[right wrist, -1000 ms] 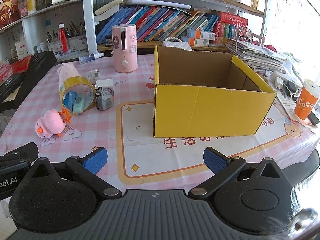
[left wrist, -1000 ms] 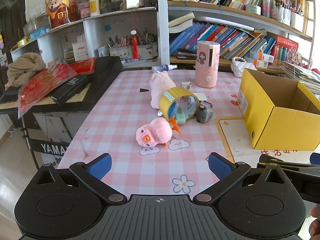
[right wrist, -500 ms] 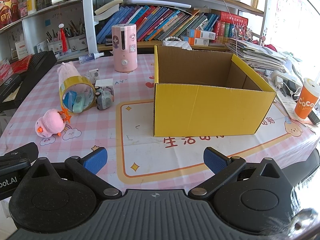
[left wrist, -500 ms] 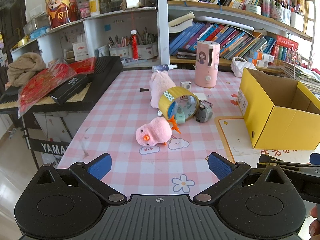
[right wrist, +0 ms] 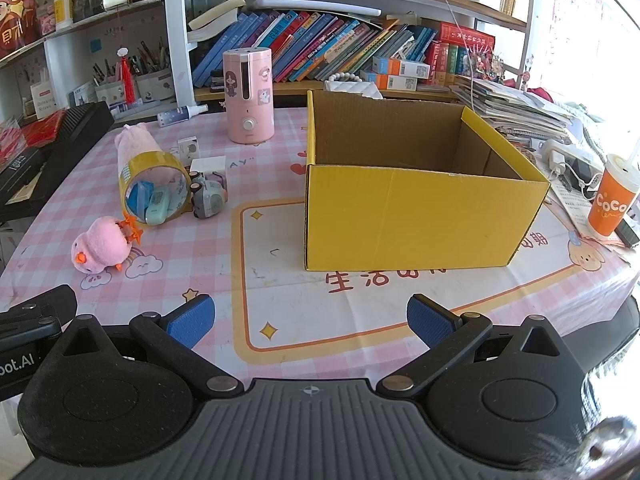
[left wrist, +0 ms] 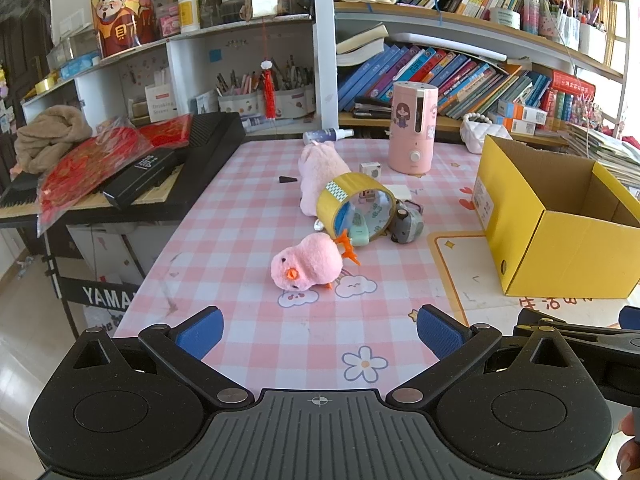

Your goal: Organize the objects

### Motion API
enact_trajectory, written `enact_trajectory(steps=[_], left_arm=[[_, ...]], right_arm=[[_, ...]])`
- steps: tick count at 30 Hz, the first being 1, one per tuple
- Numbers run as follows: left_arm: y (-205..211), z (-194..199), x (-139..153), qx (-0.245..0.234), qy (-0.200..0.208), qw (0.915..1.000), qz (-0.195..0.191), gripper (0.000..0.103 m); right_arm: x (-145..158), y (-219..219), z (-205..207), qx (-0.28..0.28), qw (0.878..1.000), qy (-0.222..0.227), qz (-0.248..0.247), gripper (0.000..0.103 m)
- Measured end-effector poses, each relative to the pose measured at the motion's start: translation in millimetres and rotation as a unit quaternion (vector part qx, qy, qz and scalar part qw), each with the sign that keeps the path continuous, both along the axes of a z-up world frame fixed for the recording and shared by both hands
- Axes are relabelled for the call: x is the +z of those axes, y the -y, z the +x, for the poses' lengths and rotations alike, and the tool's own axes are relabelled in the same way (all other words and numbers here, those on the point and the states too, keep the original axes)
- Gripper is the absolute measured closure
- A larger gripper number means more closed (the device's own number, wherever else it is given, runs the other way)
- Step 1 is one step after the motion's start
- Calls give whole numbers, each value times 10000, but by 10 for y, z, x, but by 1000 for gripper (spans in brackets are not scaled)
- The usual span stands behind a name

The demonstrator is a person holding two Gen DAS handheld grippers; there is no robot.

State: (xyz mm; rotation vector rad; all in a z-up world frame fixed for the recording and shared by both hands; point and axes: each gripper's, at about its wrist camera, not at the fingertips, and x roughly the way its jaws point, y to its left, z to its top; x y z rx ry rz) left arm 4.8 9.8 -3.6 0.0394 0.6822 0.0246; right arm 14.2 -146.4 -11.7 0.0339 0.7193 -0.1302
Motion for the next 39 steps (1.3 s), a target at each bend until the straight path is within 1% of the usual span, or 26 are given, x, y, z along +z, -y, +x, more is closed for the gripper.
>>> enact_trajectory(steps=[16, 17, 29, 39], left_arm=[[-12, -76, 5, -16, 20, 10000, -40, 0], [-14, -73, 10, 187, 16, 9998, -42, 0], [-35, -56, 25, 221, -22, 9997, -75, 0], [-58, -53, 26, 228, 21, 9997, -91, 0]], right_arm=[[9, 10, -58, 21, 10000, 22, 24, 0], [9, 10, -58, 22, 10000, 22, 23, 0], [52, -14, -63, 40, 10000, 19, 38, 0], [43, -42, -67, 65, 9999, 47, 84, 0]])
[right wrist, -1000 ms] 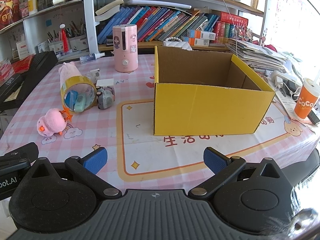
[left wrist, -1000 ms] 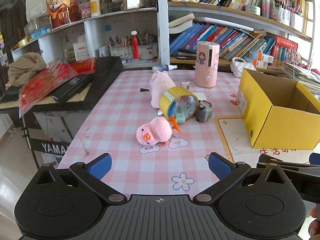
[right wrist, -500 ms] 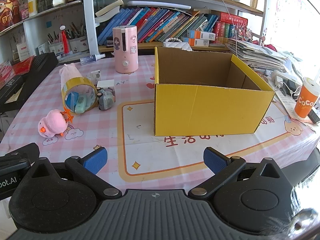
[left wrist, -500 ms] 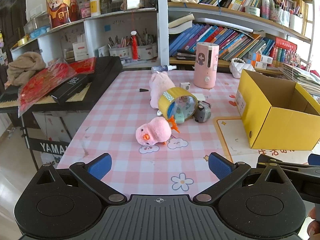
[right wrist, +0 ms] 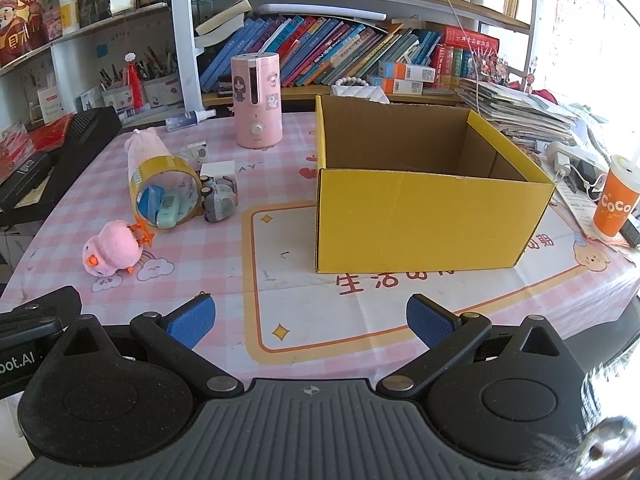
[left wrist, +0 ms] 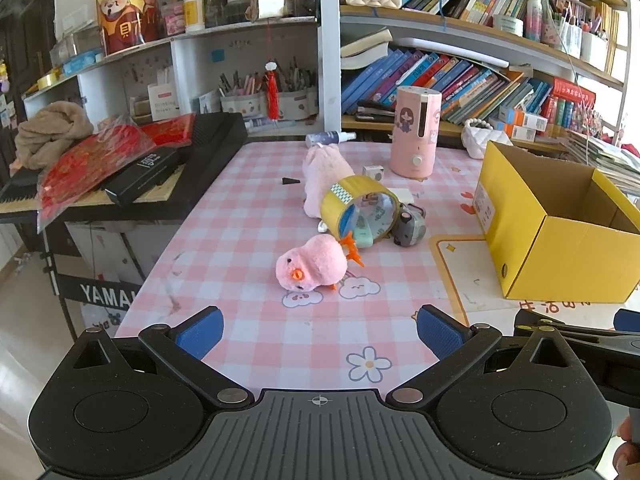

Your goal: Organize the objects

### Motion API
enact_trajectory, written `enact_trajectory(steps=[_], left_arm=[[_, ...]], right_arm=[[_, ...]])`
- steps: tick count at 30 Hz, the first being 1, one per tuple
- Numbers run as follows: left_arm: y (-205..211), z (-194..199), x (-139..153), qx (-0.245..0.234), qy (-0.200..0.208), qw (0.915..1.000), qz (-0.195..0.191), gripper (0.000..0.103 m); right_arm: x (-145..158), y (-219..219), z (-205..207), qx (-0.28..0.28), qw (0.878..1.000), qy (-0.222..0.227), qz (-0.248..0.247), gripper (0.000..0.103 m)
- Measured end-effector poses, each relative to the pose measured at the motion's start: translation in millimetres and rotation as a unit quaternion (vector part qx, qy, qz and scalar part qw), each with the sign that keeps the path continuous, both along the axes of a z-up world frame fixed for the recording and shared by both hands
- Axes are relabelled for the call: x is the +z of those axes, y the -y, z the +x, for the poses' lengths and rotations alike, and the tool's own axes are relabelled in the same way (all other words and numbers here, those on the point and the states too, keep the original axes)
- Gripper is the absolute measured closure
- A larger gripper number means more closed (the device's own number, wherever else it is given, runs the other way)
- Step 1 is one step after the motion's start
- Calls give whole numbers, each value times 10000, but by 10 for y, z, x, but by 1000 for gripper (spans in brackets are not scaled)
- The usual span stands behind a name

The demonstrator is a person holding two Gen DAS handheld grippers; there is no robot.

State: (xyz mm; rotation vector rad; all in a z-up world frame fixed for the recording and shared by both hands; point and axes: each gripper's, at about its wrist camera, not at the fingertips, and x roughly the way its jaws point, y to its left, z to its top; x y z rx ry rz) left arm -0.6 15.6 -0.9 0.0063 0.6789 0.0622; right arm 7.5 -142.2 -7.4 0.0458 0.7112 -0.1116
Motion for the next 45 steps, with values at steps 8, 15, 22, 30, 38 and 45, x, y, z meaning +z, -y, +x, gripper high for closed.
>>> enact_trajectory(steps=[8, 15, 22, 30, 38, 45], left_arm=[[-36, -2, 4, 0, 41, 10000, -22, 0], [-54, -11, 11, 2, 71, 10000, -42, 0], [-116, -10, 23, 40, 73, 9999, -99, 0], [-204, -26, 6, 108, 51, 9998, -172, 0], [-325, -27, -33, 233, 48, 9991, -350, 0], [-427, 52, -67, 431, 8, 9982, -426, 0]], right_arm=[[4, -24, -1, 36, 10000, 33, 15, 1], [9, -37, -10, 53, 9999, 84, 23, 1], [12, -55, -22, 87, 9999, 103, 99, 1], [12, -129, -18, 192, 9997, 92, 111, 1], [26, -211, 36, 434, 9990, 101, 82, 3], [39, -262, 138, 702, 9973, 143, 142, 7]])
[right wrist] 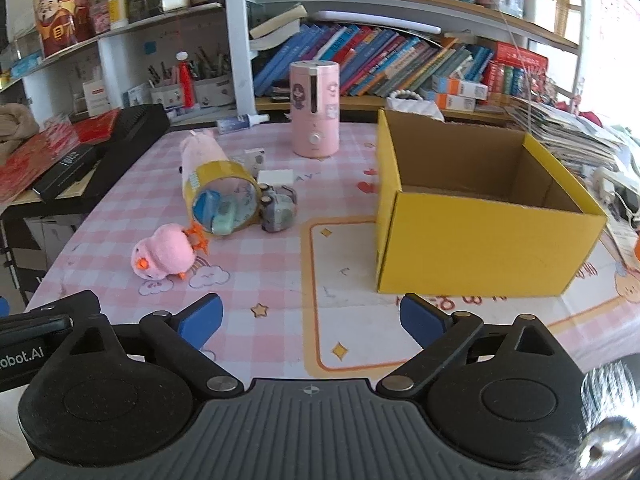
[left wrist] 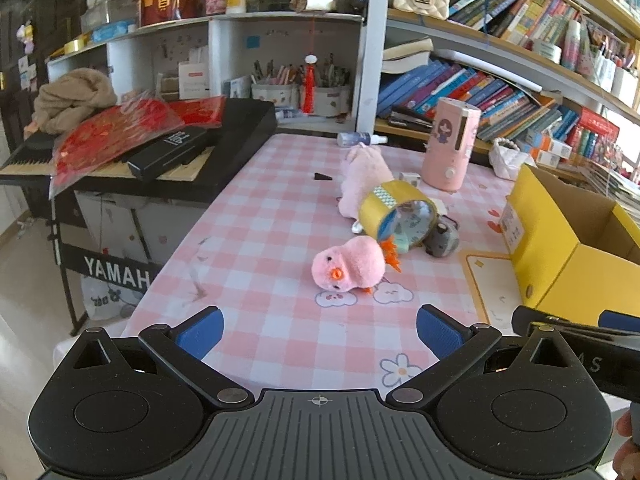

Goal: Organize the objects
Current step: 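Close the left gripper on the pink chick while the right gripper grasps the toy truck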

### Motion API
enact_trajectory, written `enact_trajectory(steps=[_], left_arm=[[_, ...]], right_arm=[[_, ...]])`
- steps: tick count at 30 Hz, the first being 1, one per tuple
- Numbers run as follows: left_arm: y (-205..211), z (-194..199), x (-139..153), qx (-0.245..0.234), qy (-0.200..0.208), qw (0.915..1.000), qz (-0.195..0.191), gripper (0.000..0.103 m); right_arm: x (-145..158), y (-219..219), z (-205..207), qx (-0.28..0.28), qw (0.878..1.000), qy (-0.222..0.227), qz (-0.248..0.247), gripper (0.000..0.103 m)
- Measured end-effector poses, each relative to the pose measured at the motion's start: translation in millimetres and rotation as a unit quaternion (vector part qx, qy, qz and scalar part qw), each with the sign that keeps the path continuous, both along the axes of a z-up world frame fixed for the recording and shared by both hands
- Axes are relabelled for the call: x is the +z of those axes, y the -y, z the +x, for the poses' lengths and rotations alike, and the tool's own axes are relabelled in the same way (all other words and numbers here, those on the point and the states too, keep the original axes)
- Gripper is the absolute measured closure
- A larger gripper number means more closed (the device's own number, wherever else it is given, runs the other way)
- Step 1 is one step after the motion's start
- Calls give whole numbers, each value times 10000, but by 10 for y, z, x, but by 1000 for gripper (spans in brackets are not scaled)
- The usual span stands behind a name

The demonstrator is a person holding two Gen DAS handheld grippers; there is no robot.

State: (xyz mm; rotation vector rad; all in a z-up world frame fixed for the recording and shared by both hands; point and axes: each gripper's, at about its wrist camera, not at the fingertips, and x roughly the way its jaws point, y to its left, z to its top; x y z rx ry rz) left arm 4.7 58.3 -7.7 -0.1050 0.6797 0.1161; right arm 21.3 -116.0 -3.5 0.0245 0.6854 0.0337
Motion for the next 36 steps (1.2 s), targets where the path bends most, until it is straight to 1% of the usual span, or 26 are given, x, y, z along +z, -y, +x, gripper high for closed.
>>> enact_trajectory(steps=[8, 10, 15, 17, 21, 23, 30, 36], left_arm=[[-66, 184, -35, 196, -84, 9997, 74, 1], [-68, 245, -36, 215, -91, 9997, 86, 2], [-46, 398, -65, 215, -143, 9996, 100, 4], [-24, 461, -83, 176, -174, 9996, 105, 8], [30, 585, -120, 79, -225, 9996, 139, 16], [52, 663, -153, 11, -287, 9995, 155, 23], [122, 934, -274, -132, -510, 9984, 202, 24], [174, 1166, -391, -232, -627, 9972, 338, 24]], right_arm=[[10, -50, 282, 274, 9996, 53, 98, 18], [19, -52, 369, 298, 9994, 89, 125, 18], [28, -66, 570, 452, 9988, 137, 137, 24], [21, -66, 651, 528, 9984, 127, 133, 30], [0, -57, 808, 669, 9975, 108, 180, 35], [-12, -69, 881, 770, 9968, 93, 206, 38], [-30, -137, 1124, 1100, 9937, 104, 201, 39], [-72, -146, 1362, 1184, 9928, 5, 189, 39]])
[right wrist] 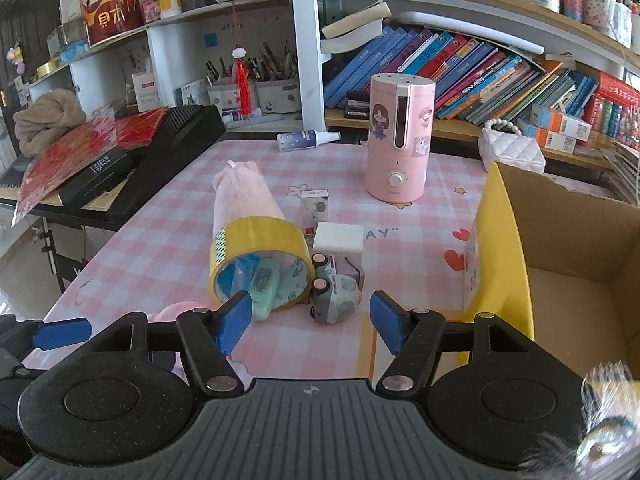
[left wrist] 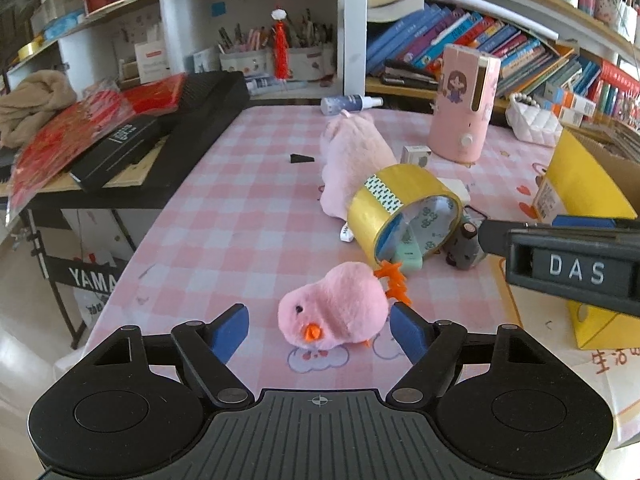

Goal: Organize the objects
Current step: 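Close the left gripper on the pink chick while the right gripper grasps the toy truck, then carry the pink chick and toy truck with both grippers over the yellow box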

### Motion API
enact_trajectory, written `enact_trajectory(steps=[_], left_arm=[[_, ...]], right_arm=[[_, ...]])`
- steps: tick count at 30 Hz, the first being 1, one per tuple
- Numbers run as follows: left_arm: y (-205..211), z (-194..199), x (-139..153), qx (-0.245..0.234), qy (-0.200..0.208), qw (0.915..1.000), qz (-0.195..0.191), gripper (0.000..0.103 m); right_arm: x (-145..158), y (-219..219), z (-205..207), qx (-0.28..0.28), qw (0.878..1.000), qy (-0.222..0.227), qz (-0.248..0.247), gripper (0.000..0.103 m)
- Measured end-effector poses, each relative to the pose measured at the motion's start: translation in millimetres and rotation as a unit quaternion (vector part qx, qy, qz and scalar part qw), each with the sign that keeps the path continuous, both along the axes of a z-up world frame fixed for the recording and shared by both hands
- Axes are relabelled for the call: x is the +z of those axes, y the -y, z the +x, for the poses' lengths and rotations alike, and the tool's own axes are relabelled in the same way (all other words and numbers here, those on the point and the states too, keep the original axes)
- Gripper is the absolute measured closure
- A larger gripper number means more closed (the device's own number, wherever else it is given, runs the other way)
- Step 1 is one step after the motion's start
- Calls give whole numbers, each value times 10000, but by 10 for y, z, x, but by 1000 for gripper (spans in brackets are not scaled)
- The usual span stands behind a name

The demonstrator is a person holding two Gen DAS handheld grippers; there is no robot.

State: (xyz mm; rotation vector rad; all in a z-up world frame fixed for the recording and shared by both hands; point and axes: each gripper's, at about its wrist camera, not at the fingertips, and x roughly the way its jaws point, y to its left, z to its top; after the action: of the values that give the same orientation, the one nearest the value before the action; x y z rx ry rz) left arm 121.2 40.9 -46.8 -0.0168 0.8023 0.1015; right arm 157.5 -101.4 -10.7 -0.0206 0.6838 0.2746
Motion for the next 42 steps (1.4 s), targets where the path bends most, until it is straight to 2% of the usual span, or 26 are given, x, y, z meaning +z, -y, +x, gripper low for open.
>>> enact_trajectory(steps=[4, 13, 16, 22, 28, 30, 31, 32, 34, 38, 42], left_arm=[[57, 151, -91, -190, -110, 9996, 155, 24], [135, 409, -335, -452, -558, 9963, 464, 25], [126, 468, -378, -450, -659, 9955, 508, 32], [92, 501, -365, -441, -680, 9959, 405, 34], [-44, 419, -227, -248, -562, 9981, 79, 34], [-87, 382, -177, -161, -505, 9986, -9, 34], [-109, 358, -150, -125, -466, 9988, -33, 34], [-125, 345, -130, -101, -437, 9990, -48, 34], [-156, 323, -86, -37, -389, 9992, -105, 34], [-211, 297, -6, 70, -298, 9989, -355, 34], [-219, 246, 44, 70, -195, 9987, -460, 34]], right_arm=[[-50, -33, 182, 54, 9999, -79, -112, 39], [-363, -160, 534, 134, 9954, -531, -787, 39], [-418, -164, 631, 116, 9946, -626, -819, 39], [-511, -174, 800, 101, 9933, -804, -821, 39], [-623, -162, 926, 63, 9924, -989, -725, 39], [-672, -161, 964, 44, 9921, -1050, -682, 43], [-691, -155, 980, 55, 9923, -1063, -632, 48], [-695, -148, 984, 73, 9933, -1015, -556, 57], [-679, -153, 986, 139, 9939, -917, -602, 62], [-605, -59, 922, 88, 9941, -984, -443, 62], [-469, 2, 727, 109, 9959, -827, -362, 62]])
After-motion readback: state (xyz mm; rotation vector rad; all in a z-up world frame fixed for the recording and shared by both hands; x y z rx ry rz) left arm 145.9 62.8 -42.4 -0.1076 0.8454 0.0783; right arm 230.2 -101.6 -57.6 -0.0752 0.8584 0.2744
